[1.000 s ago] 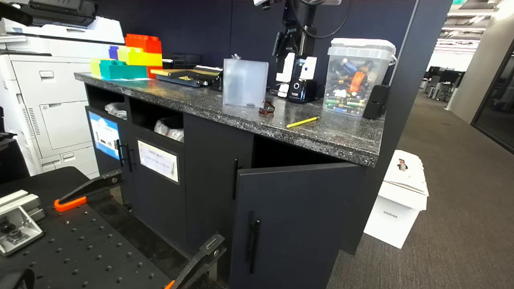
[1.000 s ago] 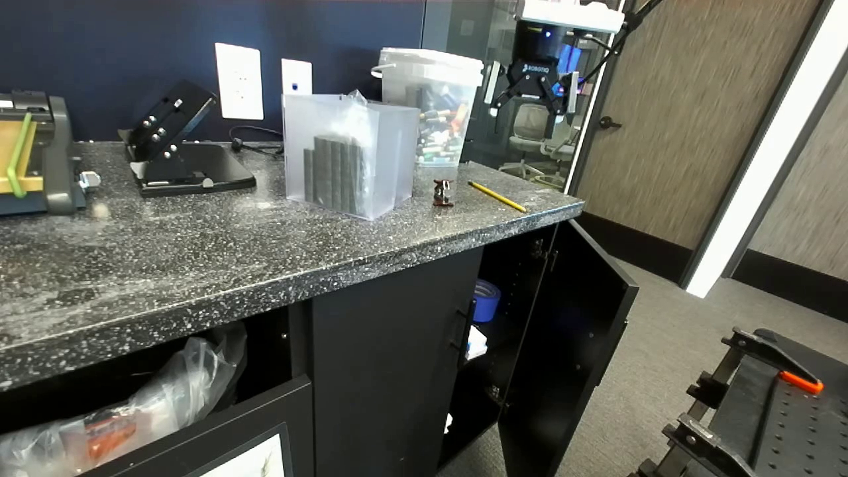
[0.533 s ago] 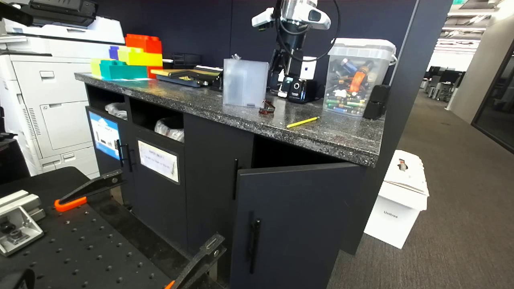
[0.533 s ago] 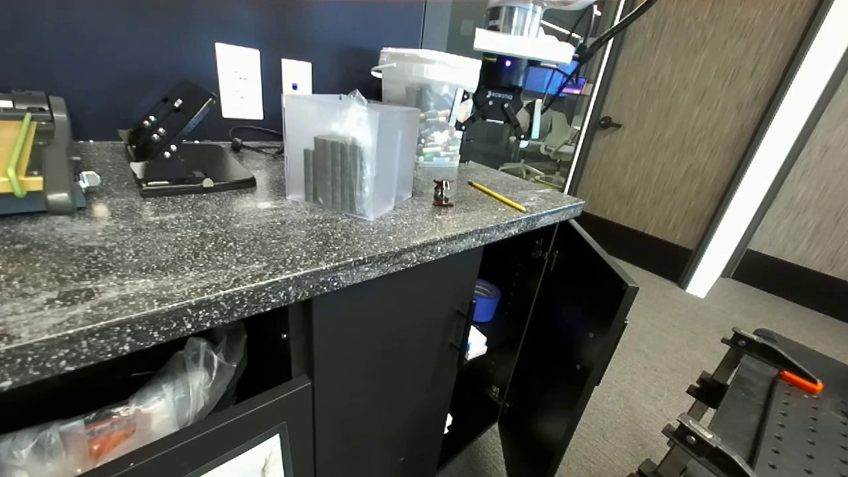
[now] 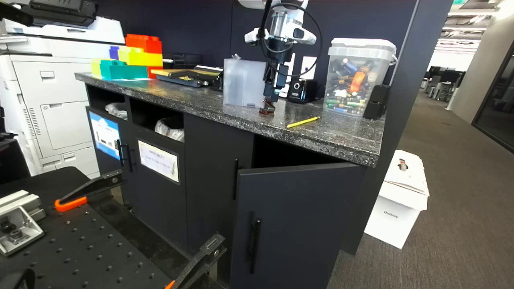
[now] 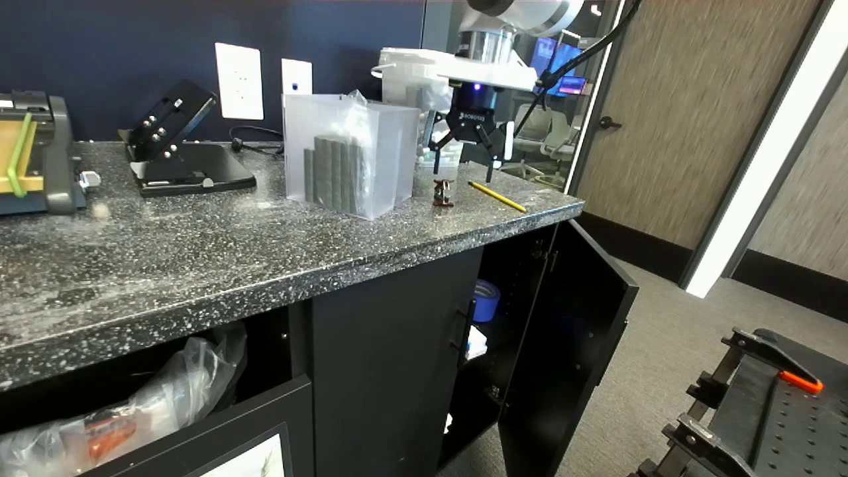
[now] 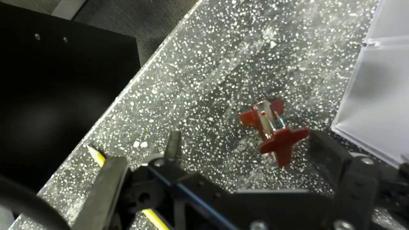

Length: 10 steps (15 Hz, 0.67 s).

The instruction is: Move the red object to the left

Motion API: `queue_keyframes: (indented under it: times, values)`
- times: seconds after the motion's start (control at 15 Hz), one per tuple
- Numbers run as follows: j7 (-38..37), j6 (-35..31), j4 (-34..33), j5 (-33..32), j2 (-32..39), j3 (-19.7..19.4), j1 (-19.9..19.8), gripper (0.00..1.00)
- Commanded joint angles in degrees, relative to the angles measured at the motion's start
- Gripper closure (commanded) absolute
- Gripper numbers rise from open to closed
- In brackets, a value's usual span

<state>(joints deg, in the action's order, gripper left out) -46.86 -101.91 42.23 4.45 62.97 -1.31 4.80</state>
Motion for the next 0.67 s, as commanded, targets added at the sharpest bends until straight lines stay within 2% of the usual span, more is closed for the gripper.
queue_keyframes:
  times: [0.0, 0.2, 0.27, 0.33, 0.4, 0.6]
  values:
    - [-2.7, 3.1, -7.5, 0.1, 4.8, -0.7, 0.3, 0.00]
    - [-3.8, 3.4, -9.1, -0.4, 6.1, -0.5, 0.4, 0.00]
    - [-4.0, 3.4, -9.5, -0.5, 6.5, -0.5, 0.5, 0.25]
    - [-4.2, 3.5, -9.7, -0.6, 6.7, -0.6, 0.6, 0.26]
    - [-4.5, 3.3, -10.0, -0.7, 7.0, -0.6, 0.7, 0.32]
    - [-4.9, 3.2, -10.4, -1.2, 7.8, -0.7, 0.9, 0.58]
